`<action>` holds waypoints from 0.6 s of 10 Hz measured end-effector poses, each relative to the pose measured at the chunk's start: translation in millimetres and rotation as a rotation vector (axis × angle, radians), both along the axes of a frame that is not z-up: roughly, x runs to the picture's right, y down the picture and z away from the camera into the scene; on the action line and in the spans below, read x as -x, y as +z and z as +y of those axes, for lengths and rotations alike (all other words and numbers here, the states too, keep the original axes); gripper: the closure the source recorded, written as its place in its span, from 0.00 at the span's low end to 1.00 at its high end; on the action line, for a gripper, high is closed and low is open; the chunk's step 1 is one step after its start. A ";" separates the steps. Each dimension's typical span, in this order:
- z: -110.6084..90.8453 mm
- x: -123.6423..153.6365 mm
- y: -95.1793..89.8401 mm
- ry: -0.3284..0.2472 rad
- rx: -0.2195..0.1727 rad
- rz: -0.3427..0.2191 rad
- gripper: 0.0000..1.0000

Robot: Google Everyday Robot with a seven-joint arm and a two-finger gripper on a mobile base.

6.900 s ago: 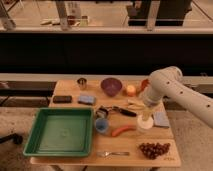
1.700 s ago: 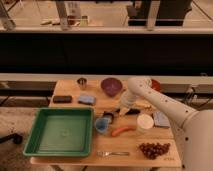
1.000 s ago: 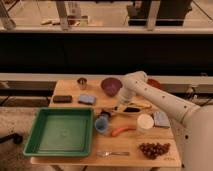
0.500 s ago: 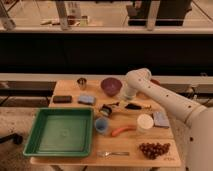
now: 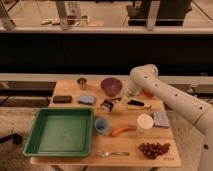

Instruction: Place brush in table surface

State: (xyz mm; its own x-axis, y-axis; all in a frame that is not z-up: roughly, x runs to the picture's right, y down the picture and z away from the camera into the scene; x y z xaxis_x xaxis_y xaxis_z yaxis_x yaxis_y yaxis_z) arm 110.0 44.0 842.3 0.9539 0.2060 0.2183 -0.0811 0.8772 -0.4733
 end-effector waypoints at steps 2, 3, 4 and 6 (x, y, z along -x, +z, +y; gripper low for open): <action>-1.0 5.3 -8.1 -0.010 -0.019 -0.011 1.00; -1.4 8.1 -10.7 -0.014 -0.025 -0.017 1.00; -1.3 8.5 -12.4 -0.017 -0.030 -0.019 1.00; -0.1 8.6 -11.3 -0.021 -0.028 -0.020 1.00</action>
State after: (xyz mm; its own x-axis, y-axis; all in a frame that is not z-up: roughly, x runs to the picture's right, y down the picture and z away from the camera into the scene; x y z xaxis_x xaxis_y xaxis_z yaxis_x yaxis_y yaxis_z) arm 101.3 43.9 830.9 0.9532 0.1798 0.2432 -0.0534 0.8915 -0.4498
